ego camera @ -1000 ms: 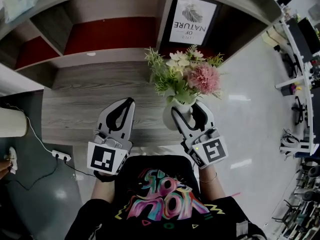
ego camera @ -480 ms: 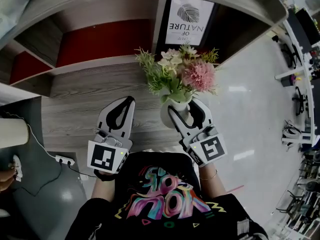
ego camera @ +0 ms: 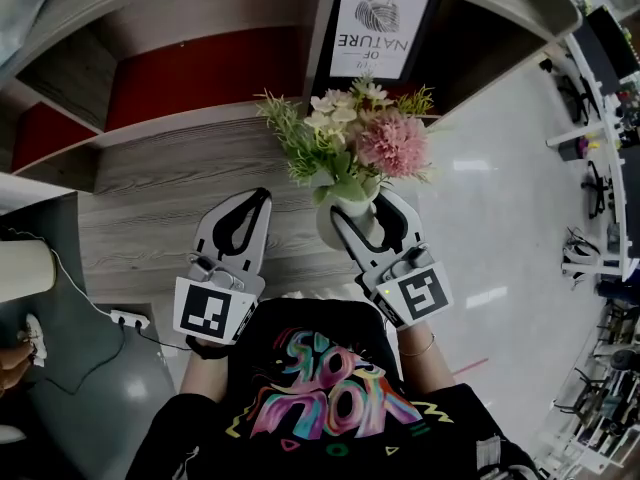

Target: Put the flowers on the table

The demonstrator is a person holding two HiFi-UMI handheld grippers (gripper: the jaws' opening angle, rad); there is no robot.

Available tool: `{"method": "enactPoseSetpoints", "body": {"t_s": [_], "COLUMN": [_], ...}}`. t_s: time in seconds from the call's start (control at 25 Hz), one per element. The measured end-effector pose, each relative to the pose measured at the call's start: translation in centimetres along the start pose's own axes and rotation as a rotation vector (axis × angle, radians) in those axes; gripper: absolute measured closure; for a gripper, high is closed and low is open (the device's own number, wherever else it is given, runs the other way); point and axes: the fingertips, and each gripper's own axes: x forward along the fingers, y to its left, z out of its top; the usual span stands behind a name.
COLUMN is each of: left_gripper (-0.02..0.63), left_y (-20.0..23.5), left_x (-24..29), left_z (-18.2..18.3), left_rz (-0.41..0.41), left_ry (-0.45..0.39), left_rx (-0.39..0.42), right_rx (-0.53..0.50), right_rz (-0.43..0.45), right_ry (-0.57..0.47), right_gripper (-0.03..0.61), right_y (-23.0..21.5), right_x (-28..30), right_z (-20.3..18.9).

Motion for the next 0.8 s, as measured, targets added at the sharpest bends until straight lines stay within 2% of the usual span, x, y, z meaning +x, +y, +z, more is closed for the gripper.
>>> {"method": "enactPoseSetpoints", "body": {"t_s": [0.2, 0.44, 0.8], "left_gripper": [0.583, 0.583, 0.583], "left_y": [-0.3, 1.4, 0.7], "left_x": [0.2, -0.4, 0.2], "left_z": [0.4, -3.3, -4.8], "left_rz": [-0.007, -0.019, -0.025], "left_ry": [-0.002, 0.016, 0.057], "left_rx": [-0.028, -0.077, -0.099], "right_rx": [0.001, -0.013, 0.011], "right_rz": [-0.014, -0.048, -0.070], "right_ry": [-0.013, -0.011, -0.017], "right_gripper": [0.331, 0.331, 0.331], "right_y": [-0.2, 1.1, 0.4], "right_x": [0.1, 2.5, 2.8], "right_z": [0.4, -3.4, -6.1]}}
